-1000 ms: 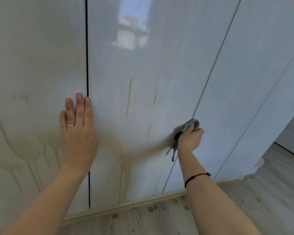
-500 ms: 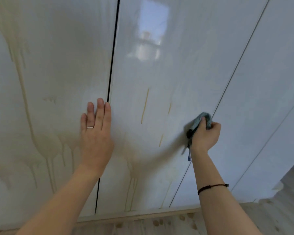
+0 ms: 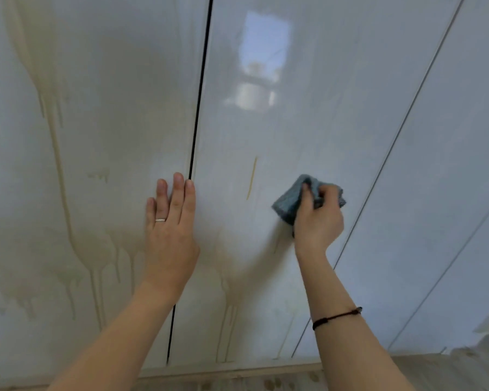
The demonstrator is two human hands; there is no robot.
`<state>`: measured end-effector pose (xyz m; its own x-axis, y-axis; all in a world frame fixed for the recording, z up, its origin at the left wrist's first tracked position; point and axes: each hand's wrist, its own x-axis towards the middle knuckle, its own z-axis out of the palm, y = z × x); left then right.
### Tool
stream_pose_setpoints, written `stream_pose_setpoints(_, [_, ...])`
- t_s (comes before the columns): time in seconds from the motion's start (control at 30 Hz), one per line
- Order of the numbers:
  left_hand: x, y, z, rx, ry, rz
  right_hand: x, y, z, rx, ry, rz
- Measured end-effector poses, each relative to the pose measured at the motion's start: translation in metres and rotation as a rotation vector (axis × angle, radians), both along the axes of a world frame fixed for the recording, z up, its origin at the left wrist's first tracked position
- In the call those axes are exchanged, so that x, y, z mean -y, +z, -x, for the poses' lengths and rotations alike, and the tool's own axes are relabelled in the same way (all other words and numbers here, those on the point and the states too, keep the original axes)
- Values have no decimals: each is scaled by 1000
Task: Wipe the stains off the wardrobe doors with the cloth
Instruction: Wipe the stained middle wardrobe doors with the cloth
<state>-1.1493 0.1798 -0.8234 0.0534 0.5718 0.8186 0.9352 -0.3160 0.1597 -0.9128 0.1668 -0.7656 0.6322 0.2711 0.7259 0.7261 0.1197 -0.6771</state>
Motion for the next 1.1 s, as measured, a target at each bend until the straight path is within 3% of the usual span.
stream_pose_setpoints(0.07, [2,-1,0,3,-14,17,-3,22,-9,-263,-57,-170])
stream_pose_setpoints(0.13, [3,-2,2,11,-28,28,-13,30,11,-257,-39,-186])
stream_pose_setpoints(0.17, [3,-1,4,7,-40,25,-18,29,29,-156,-14,-160])
stream_pose_setpoints(0.23, [2,3,10,-12,-54,6,-24,14,69,212,67,-53])
stream_pose_setpoints(0.33, [4,4,15,-25,-84,36,-24,-26,84,1073,242,80])
stream_pose_setpoints(0.37, [7,4,14,-9,-96,58,-23,-24,72,1276,298,91])
stream_pose_setpoints(0.43, [12,6,10,30,-115,83,-25,11,46,1483,317,67])
stream_pose_setpoints(0.5, [14,9,9,53,-135,79,-29,67,38,1382,139,-19])
stream_pose_setpoints(0.6, [10,7,14,95,-176,26,-34,145,64,703,-16,-76])
stream_pose_setpoints(0.67, [6,5,16,149,-229,-27,-41,155,89,503,-68,-140])
stream_pose_setpoints(0.7, [5,5,18,177,-250,-60,-42,147,102,560,-72,-148])
stream_pose_setpoints(0.8, [-1,7,25,228,-324,-161,-41,62,122,1046,-4,-112])
stream_pose_setpoints(0.87, [-1,5,33,218,-348,-179,-39,-14,111,1322,139,-74])
stream_pose_setpoints(0.93, [3,7,42,213,-381,-152,-38,-45,92,1486,302,-56])
stream_pose_setpoints(1.03, [5,9,43,239,-372,-158,-46,8,75,1615,263,-120])
stream_pose_setpoints(1.1, [6,9,39,235,-369,-158,-47,77,85,1478,104,-170])
